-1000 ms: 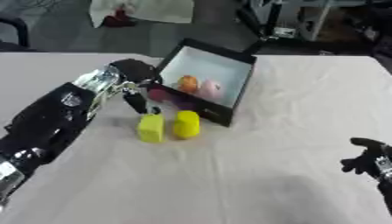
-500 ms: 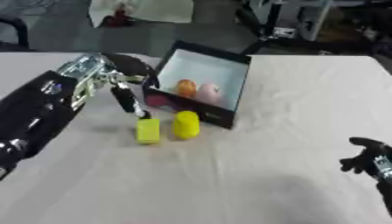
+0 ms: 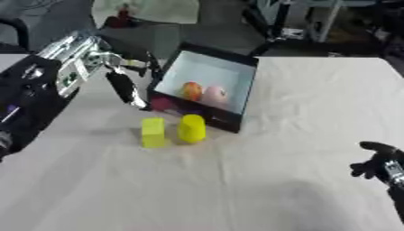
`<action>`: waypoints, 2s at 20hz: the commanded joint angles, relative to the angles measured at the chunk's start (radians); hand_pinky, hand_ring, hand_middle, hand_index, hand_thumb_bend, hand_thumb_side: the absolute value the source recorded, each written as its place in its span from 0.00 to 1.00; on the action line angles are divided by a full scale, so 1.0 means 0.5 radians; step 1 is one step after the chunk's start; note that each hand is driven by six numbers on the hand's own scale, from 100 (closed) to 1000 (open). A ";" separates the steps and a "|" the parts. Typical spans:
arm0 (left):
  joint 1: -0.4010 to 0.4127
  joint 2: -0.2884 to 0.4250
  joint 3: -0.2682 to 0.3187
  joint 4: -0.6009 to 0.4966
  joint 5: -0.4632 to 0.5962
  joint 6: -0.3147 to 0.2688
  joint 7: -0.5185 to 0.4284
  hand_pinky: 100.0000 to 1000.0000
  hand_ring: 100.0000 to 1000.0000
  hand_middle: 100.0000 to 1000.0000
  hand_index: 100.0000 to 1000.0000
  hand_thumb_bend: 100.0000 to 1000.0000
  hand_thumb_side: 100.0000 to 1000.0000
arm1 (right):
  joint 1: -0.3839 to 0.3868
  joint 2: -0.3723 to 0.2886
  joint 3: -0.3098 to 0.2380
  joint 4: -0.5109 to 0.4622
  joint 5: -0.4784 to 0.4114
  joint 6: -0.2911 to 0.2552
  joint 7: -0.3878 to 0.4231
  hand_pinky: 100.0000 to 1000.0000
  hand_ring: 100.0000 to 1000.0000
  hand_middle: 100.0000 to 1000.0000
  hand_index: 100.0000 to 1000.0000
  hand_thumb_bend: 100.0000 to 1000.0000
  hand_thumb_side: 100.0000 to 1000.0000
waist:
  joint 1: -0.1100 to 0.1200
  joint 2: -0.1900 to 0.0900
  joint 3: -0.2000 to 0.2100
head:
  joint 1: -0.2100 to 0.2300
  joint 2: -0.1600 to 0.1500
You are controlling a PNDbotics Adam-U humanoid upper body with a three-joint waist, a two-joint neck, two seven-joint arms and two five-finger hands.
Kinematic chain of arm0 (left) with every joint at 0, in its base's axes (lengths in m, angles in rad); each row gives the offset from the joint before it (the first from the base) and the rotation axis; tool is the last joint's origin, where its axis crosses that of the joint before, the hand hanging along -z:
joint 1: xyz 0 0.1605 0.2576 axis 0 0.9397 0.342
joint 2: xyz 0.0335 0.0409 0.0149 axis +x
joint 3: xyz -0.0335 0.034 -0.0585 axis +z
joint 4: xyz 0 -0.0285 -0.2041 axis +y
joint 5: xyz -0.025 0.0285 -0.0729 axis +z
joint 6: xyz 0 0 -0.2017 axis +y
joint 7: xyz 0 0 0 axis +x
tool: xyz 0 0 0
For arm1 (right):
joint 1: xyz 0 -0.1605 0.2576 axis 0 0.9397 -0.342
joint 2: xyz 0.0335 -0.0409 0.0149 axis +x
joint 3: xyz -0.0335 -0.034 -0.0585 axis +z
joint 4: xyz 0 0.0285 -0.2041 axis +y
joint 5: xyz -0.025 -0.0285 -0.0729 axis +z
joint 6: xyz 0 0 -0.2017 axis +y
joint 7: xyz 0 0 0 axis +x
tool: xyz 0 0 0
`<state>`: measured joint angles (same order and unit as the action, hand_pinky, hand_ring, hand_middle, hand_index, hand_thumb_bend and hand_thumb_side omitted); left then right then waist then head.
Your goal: Pick up objects on the table and place them in the box.
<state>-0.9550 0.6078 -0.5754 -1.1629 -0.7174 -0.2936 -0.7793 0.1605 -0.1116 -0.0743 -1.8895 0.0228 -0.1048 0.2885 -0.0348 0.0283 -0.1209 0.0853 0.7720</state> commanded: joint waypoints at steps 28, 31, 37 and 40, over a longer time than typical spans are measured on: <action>0.168 -0.001 -0.040 -0.086 0.017 0.152 -0.255 0.65 0.58 0.66 0.80 0.34 0.45 | -0.015 -0.043 -0.014 -0.028 0.007 -0.002 -0.006 0.65 0.43 0.25 0.73 0.00 0.71 | 0.021 -0.037 -0.011 | -0.020 -0.004; 0.178 -0.007 -0.027 -0.092 -0.021 0.155 -0.255 0.65 0.57 0.66 0.80 0.34 0.45 | -0.015 -0.043 -0.014 -0.028 0.007 -0.002 -0.006 0.65 0.43 0.25 0.73 0.00 0.71 | 0.020 -0.037 -0.009 | -0.021 -0.004; 0.214 -0.026 -0.017 -0.090 -0.040 0.158 -0.255 0.63 0.55 0.64 0.79 0.34 0.44 | -0.015 -0.041 -0.013 -0.028 0.008 -0.002 -0.007 0.65 0.43 0.25 0.73 0.00 0.71 | 0.018 -0.034 -0.008 | -0.022 -0.004; 0.232 -0.038 -0.014 -0.089 -0.045 0.163 -0.255 0.62 0.53 0.61 0.77 0.31 0.41 | -0.016 -0.041 -0.013 -0.028 0.007 -0.003 -0.006 0.65 0.43 0.25 0.73 0.00 0.71 | 0.017 -0.034 -0.009 | -0.023 -0.004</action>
<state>-0.8267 0.5787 -0.5957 -1.2020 -0.7348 -0.2050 -0.8985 0.1591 -0.1149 -0.0743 -1.8895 0.0228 -0.1041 0.2876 -0.0346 0.0283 -0.1244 0.0766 0.7720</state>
